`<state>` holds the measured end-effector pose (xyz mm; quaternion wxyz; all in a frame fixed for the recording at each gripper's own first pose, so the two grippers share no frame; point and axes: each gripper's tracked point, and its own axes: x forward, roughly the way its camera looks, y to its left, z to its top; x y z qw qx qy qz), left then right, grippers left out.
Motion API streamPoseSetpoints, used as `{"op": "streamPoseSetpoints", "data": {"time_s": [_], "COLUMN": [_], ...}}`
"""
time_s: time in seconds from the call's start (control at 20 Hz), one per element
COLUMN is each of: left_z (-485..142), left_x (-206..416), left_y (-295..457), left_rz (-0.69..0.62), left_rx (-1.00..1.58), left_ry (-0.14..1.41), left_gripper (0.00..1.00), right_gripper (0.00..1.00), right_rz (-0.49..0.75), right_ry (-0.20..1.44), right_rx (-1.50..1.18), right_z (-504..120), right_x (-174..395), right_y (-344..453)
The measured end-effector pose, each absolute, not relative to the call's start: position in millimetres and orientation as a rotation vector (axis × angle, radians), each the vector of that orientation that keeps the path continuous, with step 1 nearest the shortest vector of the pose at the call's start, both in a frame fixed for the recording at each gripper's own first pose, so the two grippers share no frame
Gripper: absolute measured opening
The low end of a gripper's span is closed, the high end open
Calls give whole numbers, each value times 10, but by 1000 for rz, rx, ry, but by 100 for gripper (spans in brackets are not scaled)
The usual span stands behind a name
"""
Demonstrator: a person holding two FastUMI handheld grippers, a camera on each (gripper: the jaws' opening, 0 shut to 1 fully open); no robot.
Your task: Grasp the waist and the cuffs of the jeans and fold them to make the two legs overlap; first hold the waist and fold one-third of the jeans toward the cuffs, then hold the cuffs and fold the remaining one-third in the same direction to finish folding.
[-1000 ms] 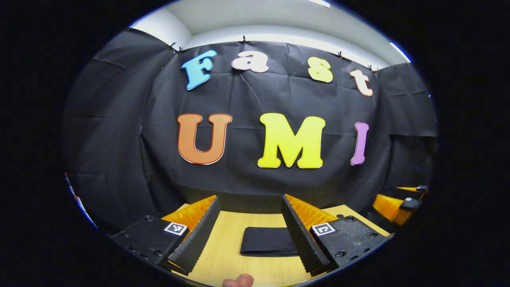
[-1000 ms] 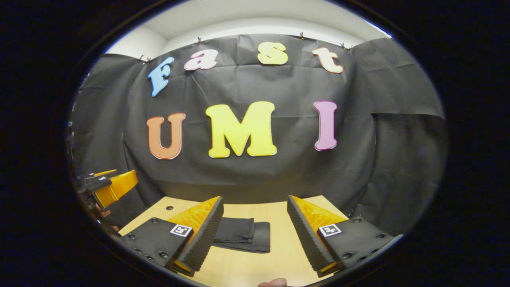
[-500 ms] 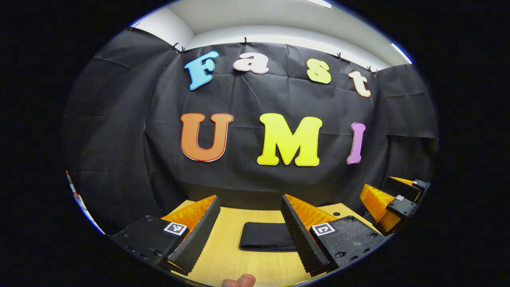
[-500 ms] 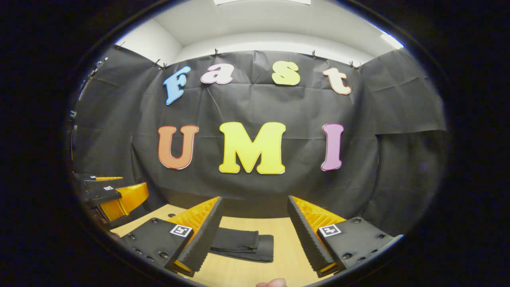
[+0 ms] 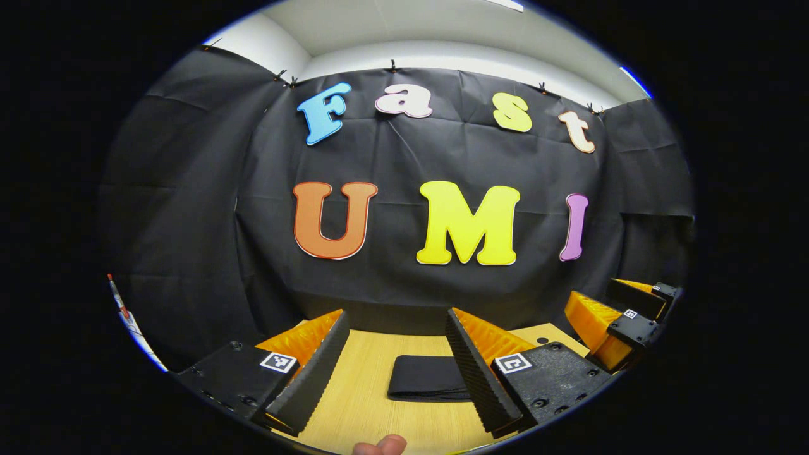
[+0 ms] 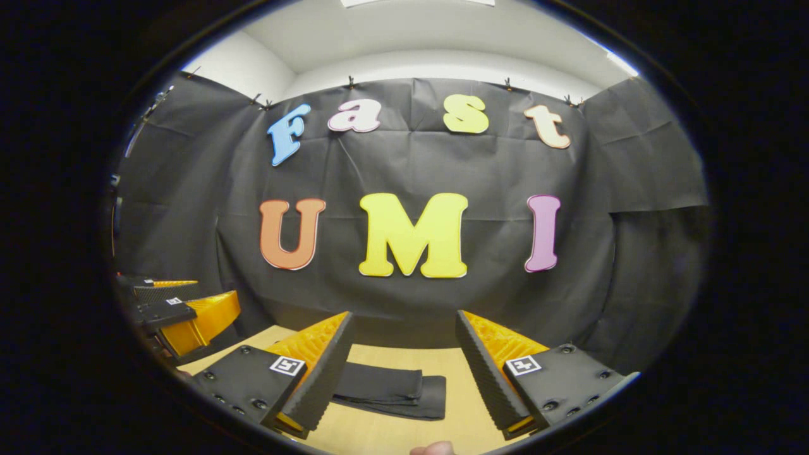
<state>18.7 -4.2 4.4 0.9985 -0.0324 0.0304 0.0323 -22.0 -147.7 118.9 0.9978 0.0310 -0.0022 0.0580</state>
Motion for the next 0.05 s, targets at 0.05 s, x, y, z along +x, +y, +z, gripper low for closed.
{"op": "streamPoseSetpoints", "data": {"time_s": [0.05], "left_z": [42], "left_x": [190], "left_y": [-32], "left_rz": [65], "left_rx": [-64], "left_ry": [62], "left_gripper": [98], "right_gripper": [99], "right_rz": [115], "right_ry": [-4], "right_rx": [61], "right_z": [1183], "right_x": [-218], "right_y": [-1474]}}
